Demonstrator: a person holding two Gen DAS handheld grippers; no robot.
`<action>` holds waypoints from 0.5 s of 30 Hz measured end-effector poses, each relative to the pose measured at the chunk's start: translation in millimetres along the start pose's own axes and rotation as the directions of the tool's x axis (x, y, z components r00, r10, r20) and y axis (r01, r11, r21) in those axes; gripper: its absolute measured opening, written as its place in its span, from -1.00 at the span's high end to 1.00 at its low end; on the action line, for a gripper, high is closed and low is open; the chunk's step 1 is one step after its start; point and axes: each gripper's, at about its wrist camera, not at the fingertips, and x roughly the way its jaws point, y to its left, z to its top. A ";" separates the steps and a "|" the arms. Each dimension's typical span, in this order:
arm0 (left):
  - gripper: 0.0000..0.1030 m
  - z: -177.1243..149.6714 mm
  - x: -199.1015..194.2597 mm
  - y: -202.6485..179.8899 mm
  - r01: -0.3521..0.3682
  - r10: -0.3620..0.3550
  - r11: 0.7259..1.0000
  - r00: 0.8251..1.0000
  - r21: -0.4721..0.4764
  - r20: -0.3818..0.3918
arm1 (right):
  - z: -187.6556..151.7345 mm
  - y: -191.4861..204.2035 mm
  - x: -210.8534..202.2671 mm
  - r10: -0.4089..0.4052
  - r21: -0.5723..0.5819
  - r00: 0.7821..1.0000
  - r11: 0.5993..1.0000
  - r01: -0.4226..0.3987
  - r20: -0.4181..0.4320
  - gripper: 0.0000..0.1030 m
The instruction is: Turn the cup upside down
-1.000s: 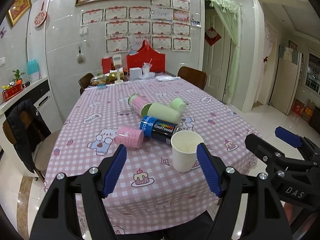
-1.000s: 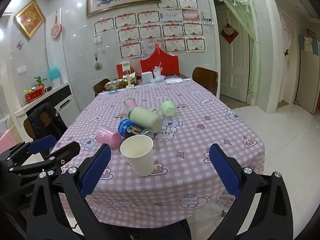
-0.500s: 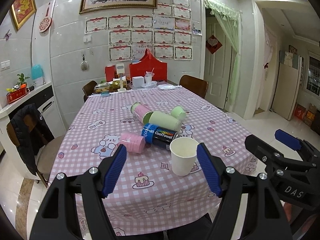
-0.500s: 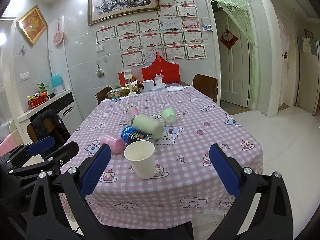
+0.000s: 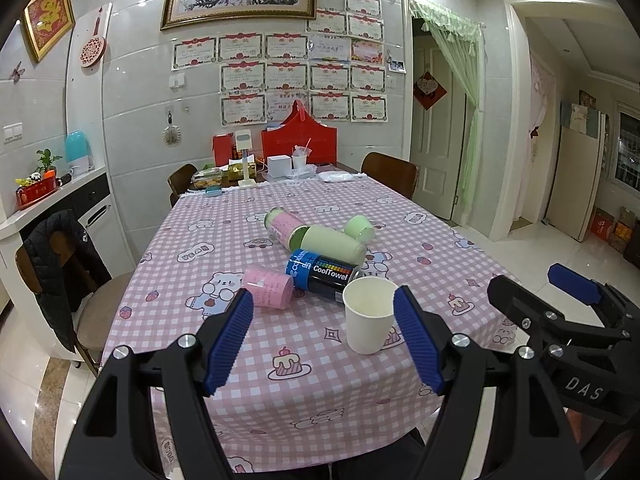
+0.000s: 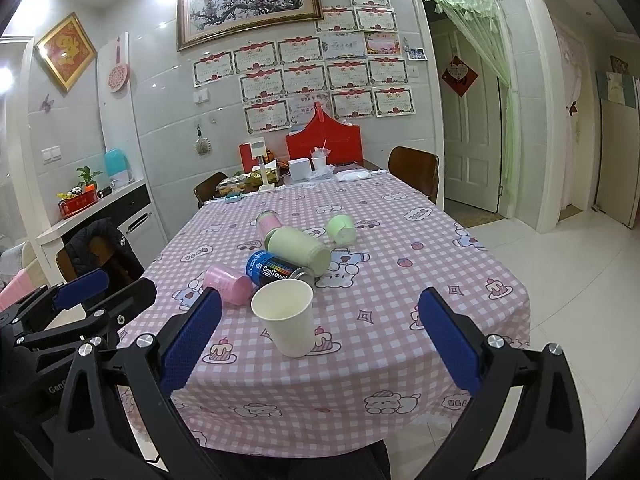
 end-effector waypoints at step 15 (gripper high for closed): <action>-0.40 0.9 1.1 2.0 -0.007 0.007 1.000 1.000 0.012 -0.004 | 0.5 0.6 0.5 -0.001 0.004 1.000 1.000 0.001 0.001 -0.85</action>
